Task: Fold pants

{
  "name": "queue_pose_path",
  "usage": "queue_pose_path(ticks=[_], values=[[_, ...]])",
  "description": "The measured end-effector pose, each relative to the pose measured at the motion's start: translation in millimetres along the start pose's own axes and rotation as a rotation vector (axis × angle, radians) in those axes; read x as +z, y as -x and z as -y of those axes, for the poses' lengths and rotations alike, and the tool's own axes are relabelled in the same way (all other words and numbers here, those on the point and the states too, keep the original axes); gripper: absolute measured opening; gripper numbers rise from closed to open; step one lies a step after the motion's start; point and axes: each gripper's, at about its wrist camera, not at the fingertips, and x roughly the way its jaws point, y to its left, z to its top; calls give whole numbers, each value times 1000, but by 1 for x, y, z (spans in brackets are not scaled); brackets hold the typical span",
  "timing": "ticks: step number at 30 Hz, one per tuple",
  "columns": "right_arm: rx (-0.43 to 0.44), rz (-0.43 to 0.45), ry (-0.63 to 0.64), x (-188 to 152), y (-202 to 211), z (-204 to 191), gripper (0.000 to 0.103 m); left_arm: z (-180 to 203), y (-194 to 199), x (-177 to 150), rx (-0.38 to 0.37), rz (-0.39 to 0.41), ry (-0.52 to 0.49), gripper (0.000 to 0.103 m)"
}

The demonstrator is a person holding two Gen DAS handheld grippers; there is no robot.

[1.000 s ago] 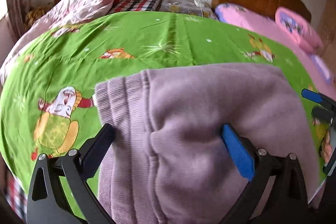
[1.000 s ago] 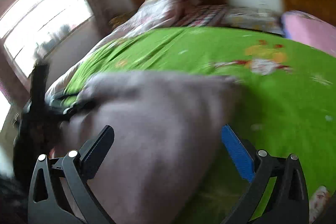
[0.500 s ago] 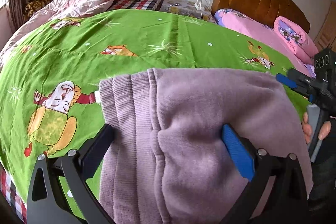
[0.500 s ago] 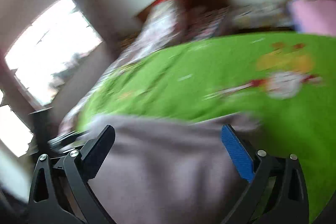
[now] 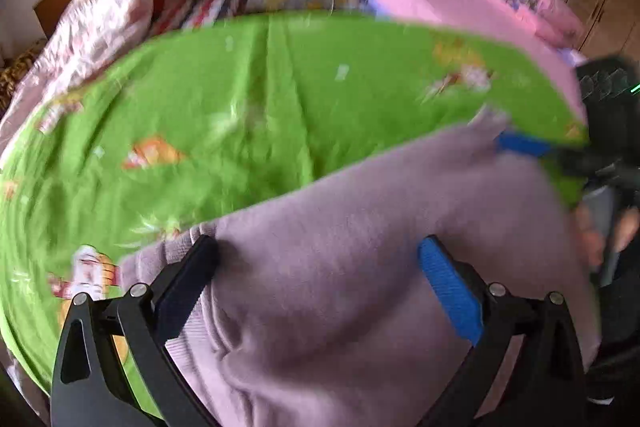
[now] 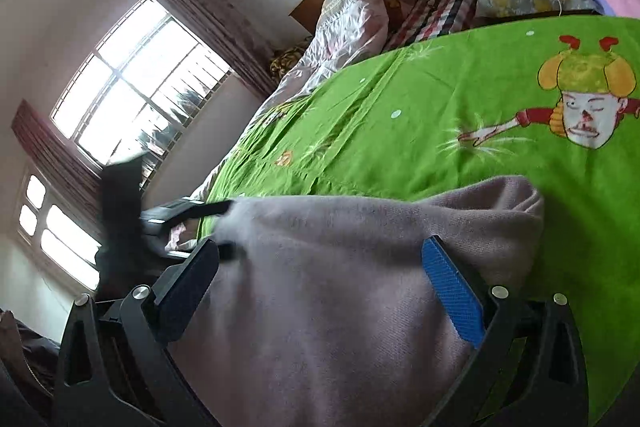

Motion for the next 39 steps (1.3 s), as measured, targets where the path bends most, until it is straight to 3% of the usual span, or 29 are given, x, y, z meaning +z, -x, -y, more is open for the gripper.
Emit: queue_pose_path(ticks=[4,5,7,8,10,12,16,19,21,23,24,26,28,29,31,34,39], values=[[-31,-9,34,-5,0,-6,99,-10,15,-3,-58,73,63,100],[-32,-6,35,-4,-1,-6,99,-12,27,-6,-21,111,103,99],[-31,29,17,-3,5,-6,99,-9,57,-15,145,178,138,99],[-61,46,9,-2,9,-7,99,-5,77,-23,160,227,135,100],[-180,71,24,-2,19,-21,99,0,102,-42,84,274,157,101],[-257,105,101,-17,37,-58,99,14,111,-68,25,261,126,101],[-347,123,216,-76,57,-116,99,25,69,-116,239,115,51,102],[-554,110,266,-114,54,-131,98,15,67,-134,166,212,97,102],[-647,118,263,-131,59,-134,98,18,77,-134,198,221,117,102],[-647,170,250,-146,71,-144,98,26,99,-133,239,267,101,101],[-627,187,262,-153,75,-150,98,34,115,-137,220,316,76,101],[-646,220,318,-166,76,-165,98,44,127,-145,164,338,71,101],[-696,178,354,-175,59,-162,99,56,114,-151,144,294,46,101],[-727,141,361,-175,48,-156,98,61,96,-156,200,249,20,102],[-782,82,363,-183,32,-138,98,70,88,-166,247,309,-7,102],[-657,107,219,-185,48,-116,98,73,88,-169,252,323,-9,102],[-712,134,274,-183,56,-133,98,69,86,-167,253,326,-9,102]])
